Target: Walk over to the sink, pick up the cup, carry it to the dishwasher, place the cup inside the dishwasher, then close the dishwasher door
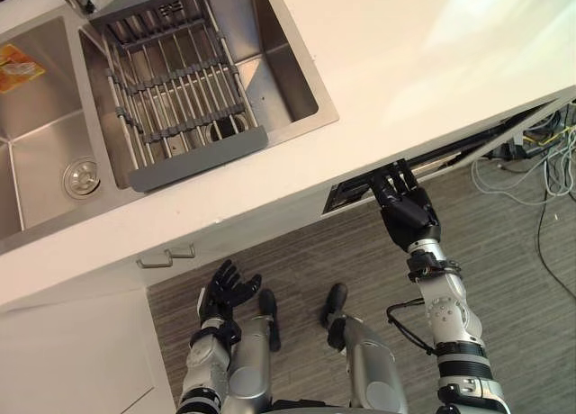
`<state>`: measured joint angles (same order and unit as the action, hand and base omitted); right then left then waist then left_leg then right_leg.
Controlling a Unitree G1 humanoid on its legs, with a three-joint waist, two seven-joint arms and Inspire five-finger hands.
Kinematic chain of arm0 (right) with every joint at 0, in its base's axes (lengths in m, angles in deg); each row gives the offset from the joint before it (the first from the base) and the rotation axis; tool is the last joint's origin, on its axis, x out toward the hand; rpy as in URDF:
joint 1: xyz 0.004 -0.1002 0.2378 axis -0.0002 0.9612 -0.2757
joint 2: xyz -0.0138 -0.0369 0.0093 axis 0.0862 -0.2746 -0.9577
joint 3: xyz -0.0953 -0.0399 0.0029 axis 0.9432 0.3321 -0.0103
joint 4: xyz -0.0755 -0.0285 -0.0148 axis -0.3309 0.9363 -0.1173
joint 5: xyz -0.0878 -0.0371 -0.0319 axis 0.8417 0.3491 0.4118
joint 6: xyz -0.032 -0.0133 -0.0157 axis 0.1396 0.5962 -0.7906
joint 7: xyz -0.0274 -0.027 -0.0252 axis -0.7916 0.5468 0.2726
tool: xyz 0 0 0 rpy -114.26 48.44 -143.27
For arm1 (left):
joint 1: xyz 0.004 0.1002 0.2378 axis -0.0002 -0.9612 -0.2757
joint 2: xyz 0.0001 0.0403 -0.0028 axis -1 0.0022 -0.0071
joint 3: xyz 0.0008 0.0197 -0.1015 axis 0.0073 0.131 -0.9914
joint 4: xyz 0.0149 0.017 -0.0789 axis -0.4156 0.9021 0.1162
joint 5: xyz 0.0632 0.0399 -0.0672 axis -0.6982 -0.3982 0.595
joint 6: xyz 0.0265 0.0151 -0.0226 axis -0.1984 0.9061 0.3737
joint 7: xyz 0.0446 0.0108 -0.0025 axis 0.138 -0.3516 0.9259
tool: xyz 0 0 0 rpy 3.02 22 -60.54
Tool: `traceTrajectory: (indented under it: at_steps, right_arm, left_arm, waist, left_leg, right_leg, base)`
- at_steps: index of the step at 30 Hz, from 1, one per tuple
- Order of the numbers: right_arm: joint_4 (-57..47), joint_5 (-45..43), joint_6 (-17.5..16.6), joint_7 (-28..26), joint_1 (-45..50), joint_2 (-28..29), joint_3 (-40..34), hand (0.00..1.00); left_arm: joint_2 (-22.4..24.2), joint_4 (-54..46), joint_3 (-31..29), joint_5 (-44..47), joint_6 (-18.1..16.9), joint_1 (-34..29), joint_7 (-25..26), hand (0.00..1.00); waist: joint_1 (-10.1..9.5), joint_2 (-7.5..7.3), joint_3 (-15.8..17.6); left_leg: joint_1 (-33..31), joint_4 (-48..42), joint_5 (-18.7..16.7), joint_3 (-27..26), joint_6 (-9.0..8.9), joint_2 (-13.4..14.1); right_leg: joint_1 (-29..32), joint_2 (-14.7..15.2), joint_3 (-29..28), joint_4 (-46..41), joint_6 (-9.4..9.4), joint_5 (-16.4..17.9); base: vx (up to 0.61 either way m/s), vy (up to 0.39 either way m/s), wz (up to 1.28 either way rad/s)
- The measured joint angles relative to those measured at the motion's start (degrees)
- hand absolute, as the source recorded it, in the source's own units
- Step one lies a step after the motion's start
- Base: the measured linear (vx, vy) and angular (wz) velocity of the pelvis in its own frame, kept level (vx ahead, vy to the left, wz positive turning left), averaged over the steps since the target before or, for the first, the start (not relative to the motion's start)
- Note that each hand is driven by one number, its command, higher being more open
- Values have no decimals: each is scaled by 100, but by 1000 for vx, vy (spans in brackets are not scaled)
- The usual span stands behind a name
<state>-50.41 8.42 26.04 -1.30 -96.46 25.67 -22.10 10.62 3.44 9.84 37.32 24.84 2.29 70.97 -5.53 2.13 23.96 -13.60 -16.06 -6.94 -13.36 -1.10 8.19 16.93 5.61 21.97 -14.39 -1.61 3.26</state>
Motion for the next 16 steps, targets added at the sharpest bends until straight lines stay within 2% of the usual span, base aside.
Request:
traceTrajectory:
  at_steps: [3,4,6,10,12,16]
  right_arm:
    - [294,532,-8,-3,7,-93,97,90]
    - [524,678,-92,-5,74,-170,179,90]
    - [1100,1186,-224,1,351,-226,206,90]
    - [1828,1970,-411,58,929,-209,221,90]
    - [2346,2572,-616,175,1410,-133,49,90]
    - [3114,3170,-1024,270,2107,149,-418,90]
  left_arm:
    - [-40,226,-49,-117,-2,-102,13,90]
    - [-70,367,-48,-142,-4,-180,16,90]
    - [-178,642,-38,-247,-2,-322,25,90]
    - [-410,685,-34,-412,-4,-591,29,90]
    - [-594,810,-41,-494,-15,-667,34,90]
    - [-727,844,-143,-731,-84,-957,34,90]
  waist:
    - [-5,-46,-103]
    - [-7,-66,-295]
    - [-4,-134,-672]
    - [-11,-272,-1066]
    - [7,-319,-1257]
    - [109,-374,-1576]
  left_leg:
    - [136,17,-22,43,-62,69]
    - [141,41,-12,78,-137,80]
    - [347,172,-12,170,-198,80]
    - [698,382,-25,185,-220,39]
    - [900,489,-23,186,-216,-40]
    - [1200,707,6,190,-171,-175]
  right_leg:
    - [-218,-99,96,149,-17,-15]
    - [-282,-143,129,234,-73,-86]
    - [-602,-226,216,491,-54,-130]
    - [-1028,-257,244,820,31,-183]
    - [-1266,-221,245,993,112,-234]
    - [-1552,-132,275,1153,222,-265]
  base:
    - [45,-32,4]
    - [82,-3,13]
    - [156,13,20]
    - [128,60,8]
    - [77,100,4]
    - [50,88,5]
